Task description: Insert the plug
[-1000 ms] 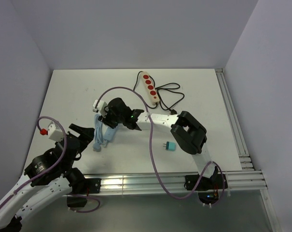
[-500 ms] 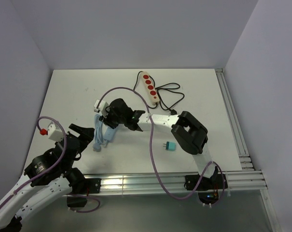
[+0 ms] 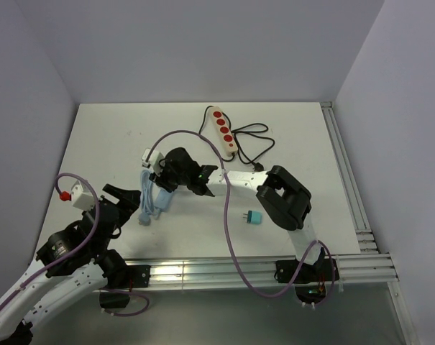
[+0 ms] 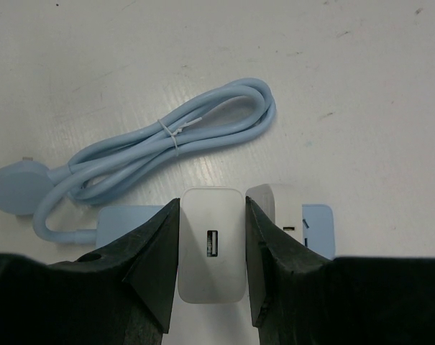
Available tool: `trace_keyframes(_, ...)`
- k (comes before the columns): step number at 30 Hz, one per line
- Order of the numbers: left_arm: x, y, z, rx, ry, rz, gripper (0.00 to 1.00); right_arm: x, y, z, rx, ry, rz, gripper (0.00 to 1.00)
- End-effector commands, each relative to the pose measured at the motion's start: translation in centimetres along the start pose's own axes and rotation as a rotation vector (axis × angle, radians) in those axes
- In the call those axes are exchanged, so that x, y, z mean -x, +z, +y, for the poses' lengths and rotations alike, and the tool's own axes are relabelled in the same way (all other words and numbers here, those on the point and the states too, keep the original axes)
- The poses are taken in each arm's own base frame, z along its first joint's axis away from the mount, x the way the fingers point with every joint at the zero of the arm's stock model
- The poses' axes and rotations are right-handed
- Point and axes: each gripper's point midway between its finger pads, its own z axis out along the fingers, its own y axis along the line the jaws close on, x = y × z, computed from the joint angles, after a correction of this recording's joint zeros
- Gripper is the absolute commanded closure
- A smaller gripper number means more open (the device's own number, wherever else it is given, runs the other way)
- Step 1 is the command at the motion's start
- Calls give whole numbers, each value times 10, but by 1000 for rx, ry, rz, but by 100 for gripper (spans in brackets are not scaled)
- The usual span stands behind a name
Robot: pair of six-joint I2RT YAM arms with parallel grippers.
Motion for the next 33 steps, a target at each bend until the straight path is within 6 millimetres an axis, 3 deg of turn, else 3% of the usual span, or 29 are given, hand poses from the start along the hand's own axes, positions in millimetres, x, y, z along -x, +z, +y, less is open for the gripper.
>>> trace_keyframes(1,2,0,-4,-18,-17,-6,17,6,-3,8,18,45,-12,100)
trace_keyframes(4,3,-1,-6,-21,-16,-10,17,16,-8,-2,-35,48,-47,100)
trace_keyframes(8,0,2,-4,-14,-13,-5,17,52,-25,-11,-76,38,-148,100)
trace_keyframes(12,-5,5,1,6,-20,-2,17,75,-32,-11,-62,35,-190,100)
trace_keyframes(33,-1,3,-2,-7,-21,-11,17,42,-7,1,-33,44,-99,100)
